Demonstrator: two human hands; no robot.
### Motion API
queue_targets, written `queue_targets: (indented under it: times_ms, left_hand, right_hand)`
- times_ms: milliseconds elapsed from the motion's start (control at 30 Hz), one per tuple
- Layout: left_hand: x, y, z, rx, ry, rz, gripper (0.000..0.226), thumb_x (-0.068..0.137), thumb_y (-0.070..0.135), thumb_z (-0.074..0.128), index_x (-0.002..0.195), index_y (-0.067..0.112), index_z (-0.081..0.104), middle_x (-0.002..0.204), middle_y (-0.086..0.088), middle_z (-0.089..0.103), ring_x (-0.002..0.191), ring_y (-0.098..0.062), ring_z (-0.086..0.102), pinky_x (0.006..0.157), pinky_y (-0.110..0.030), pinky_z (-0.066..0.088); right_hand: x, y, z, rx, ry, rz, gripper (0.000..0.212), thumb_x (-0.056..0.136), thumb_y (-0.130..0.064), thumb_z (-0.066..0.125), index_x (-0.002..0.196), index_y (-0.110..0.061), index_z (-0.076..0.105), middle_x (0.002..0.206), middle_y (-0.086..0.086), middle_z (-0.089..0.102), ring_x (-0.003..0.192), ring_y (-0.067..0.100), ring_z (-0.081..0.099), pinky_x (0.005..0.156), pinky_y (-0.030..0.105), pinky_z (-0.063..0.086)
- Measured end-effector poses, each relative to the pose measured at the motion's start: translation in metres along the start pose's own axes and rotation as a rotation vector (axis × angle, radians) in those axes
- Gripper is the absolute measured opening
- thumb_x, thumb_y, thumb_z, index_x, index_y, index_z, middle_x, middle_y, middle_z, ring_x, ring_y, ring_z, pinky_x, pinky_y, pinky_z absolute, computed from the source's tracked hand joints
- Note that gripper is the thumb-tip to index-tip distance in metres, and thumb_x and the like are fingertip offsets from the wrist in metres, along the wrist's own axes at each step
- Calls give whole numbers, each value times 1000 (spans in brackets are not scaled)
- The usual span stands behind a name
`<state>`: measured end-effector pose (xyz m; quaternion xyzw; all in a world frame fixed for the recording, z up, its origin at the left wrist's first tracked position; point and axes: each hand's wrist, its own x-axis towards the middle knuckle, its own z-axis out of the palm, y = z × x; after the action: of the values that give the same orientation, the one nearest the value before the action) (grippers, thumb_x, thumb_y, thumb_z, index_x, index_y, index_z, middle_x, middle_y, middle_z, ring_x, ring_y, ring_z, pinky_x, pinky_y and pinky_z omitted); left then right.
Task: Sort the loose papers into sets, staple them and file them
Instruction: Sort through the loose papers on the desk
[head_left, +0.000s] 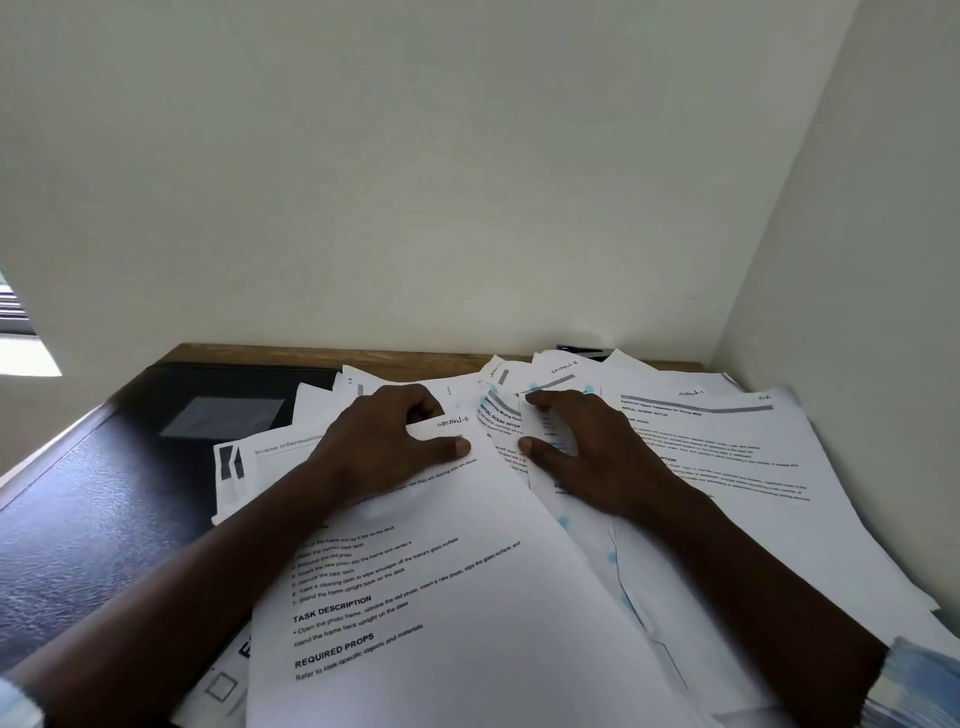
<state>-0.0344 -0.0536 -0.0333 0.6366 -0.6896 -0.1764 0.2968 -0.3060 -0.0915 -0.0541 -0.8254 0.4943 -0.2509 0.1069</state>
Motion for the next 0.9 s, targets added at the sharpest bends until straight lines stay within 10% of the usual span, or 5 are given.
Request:
queue_targets:
  times_ms: [567,800,900]
  left_hand:
    - [-3,-18,-74,-222,-52,171,9,95,19,73,102,21,78,98,5,80,91,-13,76,82,-36,60]
    - [-9,-30,-83,-446,-75,95,15,95,10,71,107,12,79,105,-9,80,98,-28,77,88,-43,62]
    - [-8,-29,-79,-459,-54,84,17,94,10,72,108,14,80,105,-6,80,98,-26,77,85,-35,62]
  right_hand:
    - [1,19,-26,-133,22,200,62,97,-41,63,153,-30,40,155,-4,43,141,24,42,116,43,28]
    - [4,-7,-20,364,162,191,15,97,-35,63,108,-30,72,101,-24,73,97,-1,66,85,30,49]
    - [5,-20,-22,626,210,264,39,104,-42,51,85,-13,68,76,-17,70,68,3,61,64,29,44]
